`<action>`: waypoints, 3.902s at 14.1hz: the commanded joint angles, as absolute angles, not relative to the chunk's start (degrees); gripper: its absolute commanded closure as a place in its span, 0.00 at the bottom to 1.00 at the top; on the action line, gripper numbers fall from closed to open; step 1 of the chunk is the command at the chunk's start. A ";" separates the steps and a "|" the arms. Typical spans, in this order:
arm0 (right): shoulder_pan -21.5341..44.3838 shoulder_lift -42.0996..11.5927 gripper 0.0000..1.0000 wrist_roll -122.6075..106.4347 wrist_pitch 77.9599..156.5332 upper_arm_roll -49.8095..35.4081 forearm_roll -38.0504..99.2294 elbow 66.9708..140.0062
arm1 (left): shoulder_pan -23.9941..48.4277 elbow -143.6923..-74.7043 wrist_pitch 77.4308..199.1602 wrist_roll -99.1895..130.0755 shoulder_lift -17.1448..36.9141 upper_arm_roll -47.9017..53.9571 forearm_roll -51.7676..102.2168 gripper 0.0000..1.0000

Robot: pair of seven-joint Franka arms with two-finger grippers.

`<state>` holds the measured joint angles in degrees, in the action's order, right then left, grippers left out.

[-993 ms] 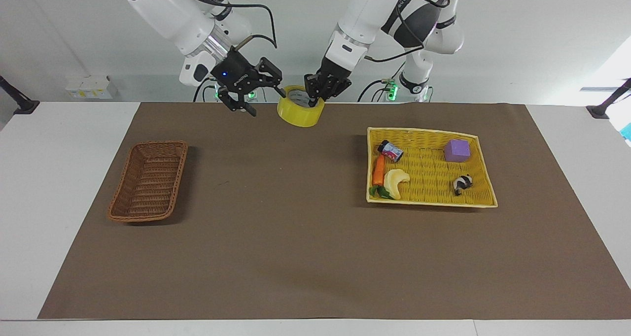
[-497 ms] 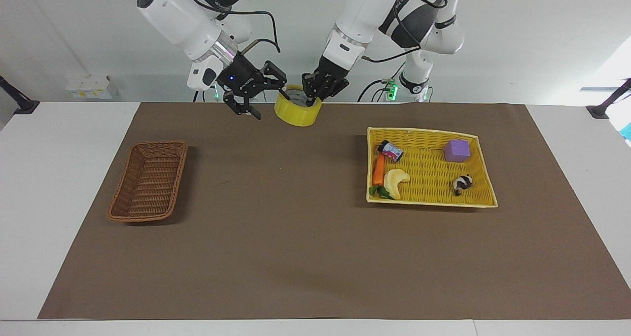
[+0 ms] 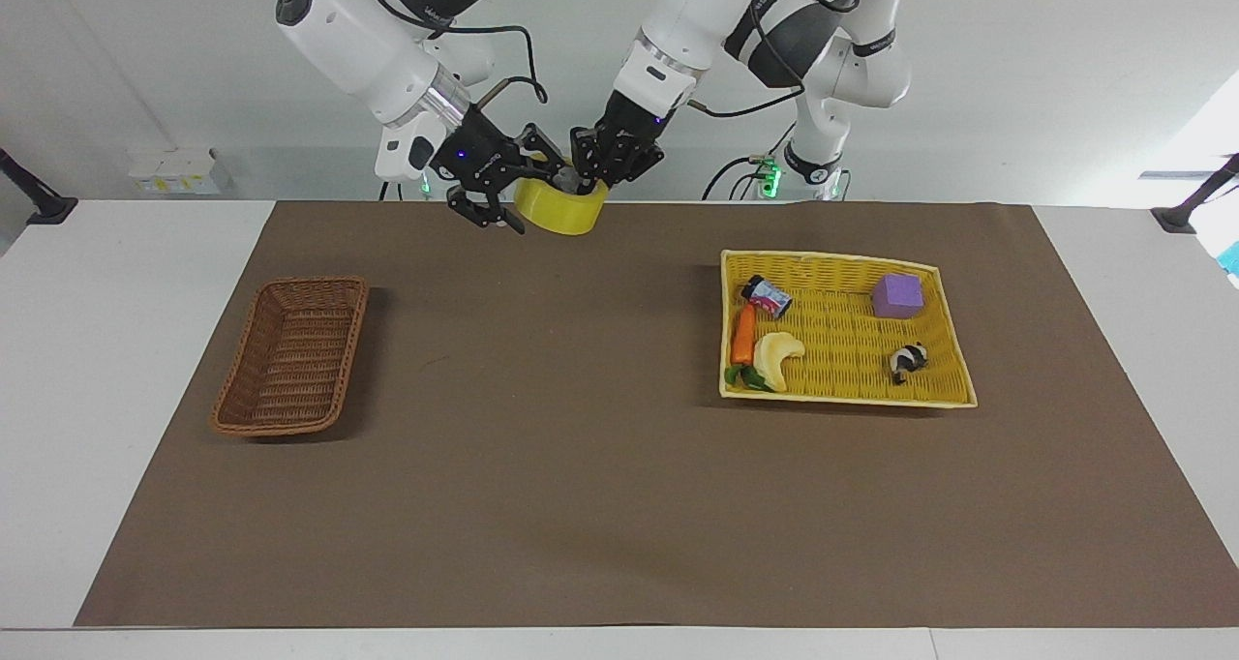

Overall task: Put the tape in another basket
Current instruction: 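Grasp the tape with the right gripper while the left gripper holds it, then carry the tape over the basket while the left gripper withdraws, then lower the tape into the basket and open the right gripper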

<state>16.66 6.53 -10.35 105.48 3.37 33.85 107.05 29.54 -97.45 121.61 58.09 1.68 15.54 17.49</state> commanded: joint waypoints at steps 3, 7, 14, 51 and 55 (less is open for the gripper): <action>14.15 6.86 0.98 -13.09 103.97 3.60 36.03 107.93 | 29.97 -97.91 122.96 56.08 0.35 14.68 18.90 0.91; 13.01 6.77 1.00 -12.48 102.93 3.87 37.27 107.58 | 29.62 -98.00 122.26 55.00 -1.31 14.59 19.33 0.00; 10.38 6.86 1.00 -12.83 100.99 4.04 37.62 107.32 | 22.17 -97.56 112.44 54.24 -4.57 13.27 19.95 0.00; -21.62 -16.35 1.00 -45.97 108.72 4.31 18.63 108.02 | -12.74 -89.47 87.45 -15.21 -2.20 11.78 -1.32 0.00; -21.09 -16.26 0.00 -45.36 108.63 4.31 18.98 108.19 | -12.57 -89.56 87.36 -15.21 -2.20 11.69 -1.32 0.00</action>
<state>-21.15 -16.41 -45.26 108.42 4.62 19.71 108.44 -13.11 -90.29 88.05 -14.65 -2.20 12.04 -0.52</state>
